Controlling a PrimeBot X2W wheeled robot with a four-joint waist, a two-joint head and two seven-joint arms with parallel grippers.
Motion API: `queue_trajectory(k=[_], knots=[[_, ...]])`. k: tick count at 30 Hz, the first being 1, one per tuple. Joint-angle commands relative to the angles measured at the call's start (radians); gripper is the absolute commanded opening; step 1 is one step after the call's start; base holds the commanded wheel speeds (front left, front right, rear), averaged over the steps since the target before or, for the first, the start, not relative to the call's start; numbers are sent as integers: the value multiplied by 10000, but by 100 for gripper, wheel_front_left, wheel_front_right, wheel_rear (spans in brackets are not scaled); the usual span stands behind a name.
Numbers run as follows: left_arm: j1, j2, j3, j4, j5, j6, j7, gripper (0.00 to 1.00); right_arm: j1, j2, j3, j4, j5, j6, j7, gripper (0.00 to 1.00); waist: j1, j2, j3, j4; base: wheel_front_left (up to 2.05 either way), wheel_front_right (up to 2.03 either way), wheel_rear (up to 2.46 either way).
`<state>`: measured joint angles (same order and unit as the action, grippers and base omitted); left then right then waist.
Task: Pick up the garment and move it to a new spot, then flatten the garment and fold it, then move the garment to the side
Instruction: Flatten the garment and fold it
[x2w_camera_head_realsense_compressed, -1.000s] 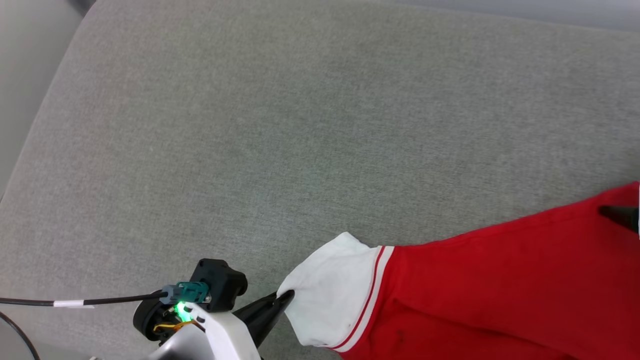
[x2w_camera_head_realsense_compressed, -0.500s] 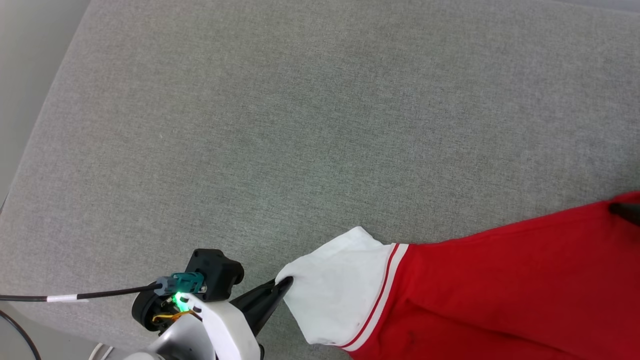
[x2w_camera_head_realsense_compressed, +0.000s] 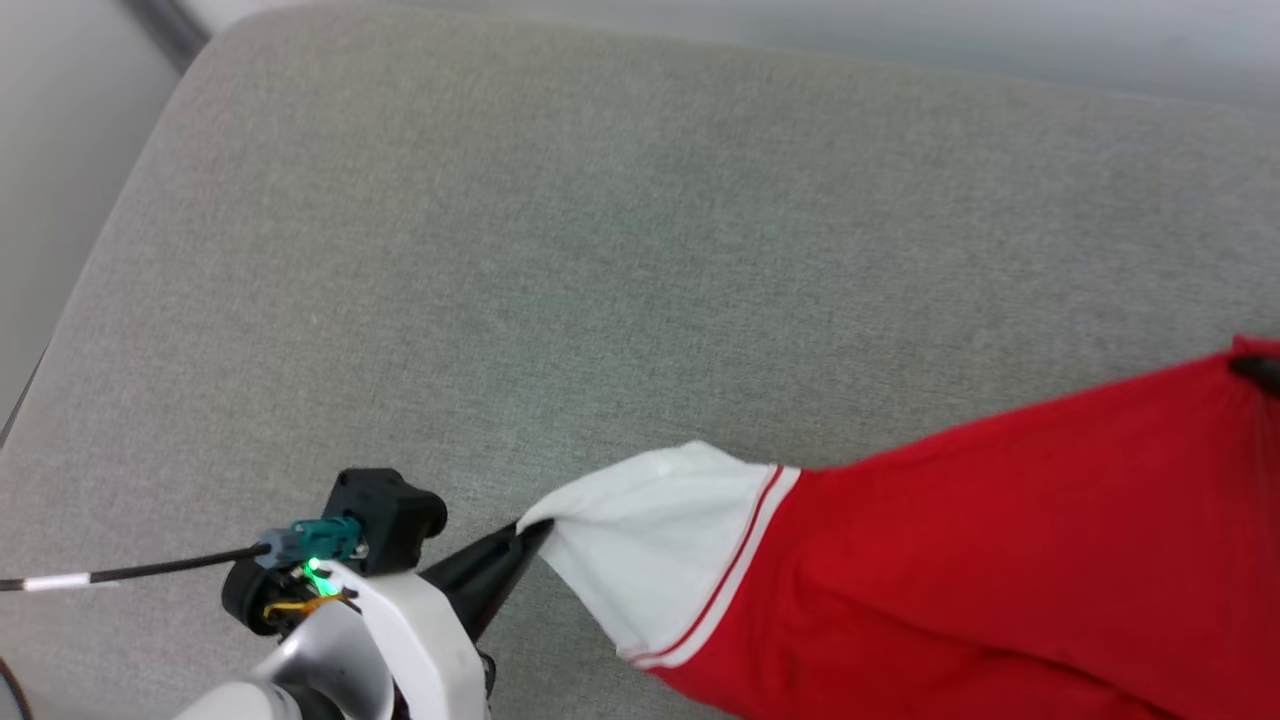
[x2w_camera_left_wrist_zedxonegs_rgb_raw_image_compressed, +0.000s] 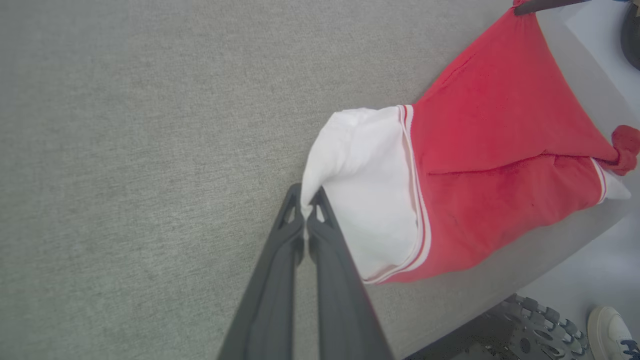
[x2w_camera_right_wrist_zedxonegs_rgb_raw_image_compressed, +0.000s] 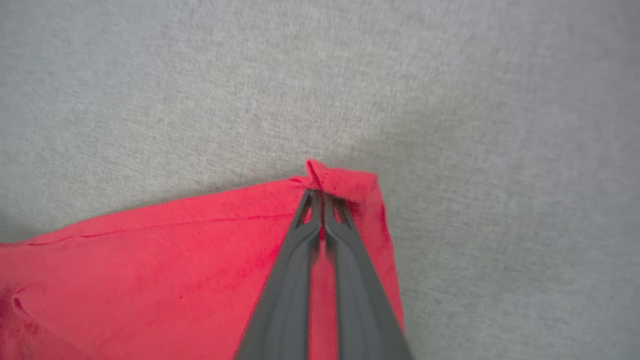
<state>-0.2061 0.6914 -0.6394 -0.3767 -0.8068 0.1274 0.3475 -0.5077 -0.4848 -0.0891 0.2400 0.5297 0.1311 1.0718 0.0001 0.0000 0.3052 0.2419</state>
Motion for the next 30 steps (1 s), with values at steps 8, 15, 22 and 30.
queue_trajectory(k=[8, 15, 22, 30], knots=[[-791, 367, 977, -658, 201, 349, -385, 0, -468, -418, 96, -1233, 918, -7, -1078, 0, -1, 0, -1181, -800, 0, 0, 0], [-1777, 498, 1917, -1109, 451, 613, -764, 0, -719, -351, -123, -2586, 1467, -7, -1706, 0, -1, 0, -1789, -1395, 0, 0, 0], [-2926, 381, 2771, -1093, 764, 890, -1329, 0, -820, 134, -425, -3674, 1769, -7, -2278, 0, -1, 0, -2388, -1951, 0, 0, 0], [-4447, 284, 3212, -827, 1124, 905, -1578, 0, -1024, 305, -502, -4724, 1634, -7, -2650, 0, -1, 0, -2602, -2410, 0, 0, 0]])
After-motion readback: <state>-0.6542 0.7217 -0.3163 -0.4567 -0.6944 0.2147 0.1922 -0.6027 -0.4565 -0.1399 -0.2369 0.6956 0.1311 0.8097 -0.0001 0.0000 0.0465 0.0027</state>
